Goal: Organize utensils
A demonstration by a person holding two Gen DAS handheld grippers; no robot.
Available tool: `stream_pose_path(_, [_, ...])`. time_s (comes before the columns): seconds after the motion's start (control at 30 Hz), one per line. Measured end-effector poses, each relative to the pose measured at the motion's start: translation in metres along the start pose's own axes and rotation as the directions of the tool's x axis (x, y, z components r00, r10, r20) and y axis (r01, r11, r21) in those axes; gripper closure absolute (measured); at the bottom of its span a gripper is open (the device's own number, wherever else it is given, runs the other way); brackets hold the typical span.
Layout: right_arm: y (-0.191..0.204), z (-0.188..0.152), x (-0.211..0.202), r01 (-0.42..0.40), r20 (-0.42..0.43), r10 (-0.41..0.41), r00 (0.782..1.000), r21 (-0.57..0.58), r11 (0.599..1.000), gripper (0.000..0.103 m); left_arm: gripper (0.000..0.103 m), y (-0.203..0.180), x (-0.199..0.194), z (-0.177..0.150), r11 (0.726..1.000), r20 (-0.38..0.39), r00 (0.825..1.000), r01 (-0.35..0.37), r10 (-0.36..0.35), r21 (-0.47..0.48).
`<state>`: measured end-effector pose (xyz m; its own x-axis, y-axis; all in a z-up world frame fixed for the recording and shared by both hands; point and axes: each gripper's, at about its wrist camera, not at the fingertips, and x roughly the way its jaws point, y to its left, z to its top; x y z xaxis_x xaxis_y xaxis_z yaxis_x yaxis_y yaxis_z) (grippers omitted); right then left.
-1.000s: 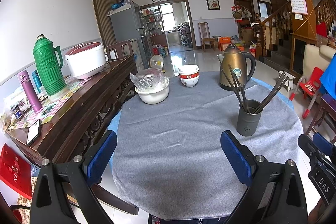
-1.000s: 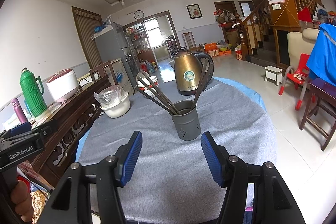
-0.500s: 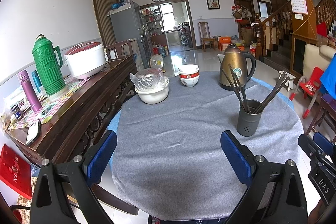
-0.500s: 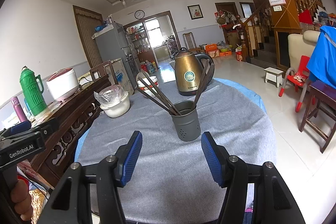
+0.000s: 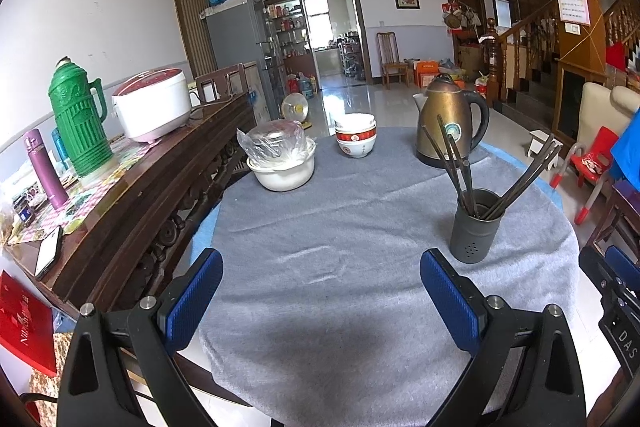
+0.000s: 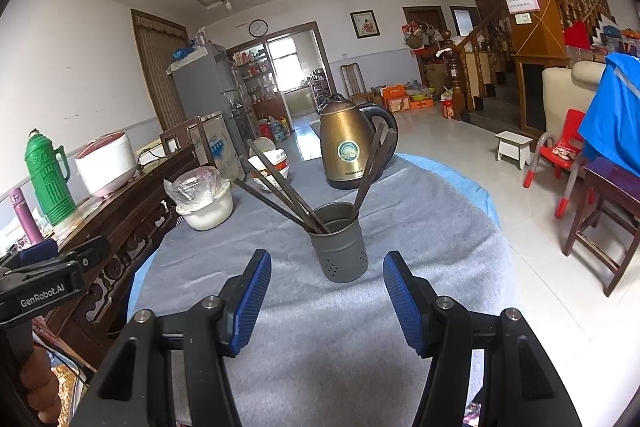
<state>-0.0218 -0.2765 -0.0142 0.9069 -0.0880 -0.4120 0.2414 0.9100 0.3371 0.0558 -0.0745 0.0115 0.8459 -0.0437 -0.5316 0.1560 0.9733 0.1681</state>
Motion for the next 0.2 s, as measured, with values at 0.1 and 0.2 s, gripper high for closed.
stream_pose_path(0.1, [-0.006,0.002,0.013,0.014,-0.017,-0.014,1.0,0.004,1.0,0.04,0.004,0.0,0.013,0.001,1.0,-0.01,1.0,-0.001,0.001,0.001])
stream_pose_path(0.2, [-0.02,0.001,0.039,0.059,-0.056,-0.058,0.997,0.014,0.998,0.04,0.004,0.01,0.038,-0.002,0.999,-0.057,0.998,0.009,-0.012,-0.044])
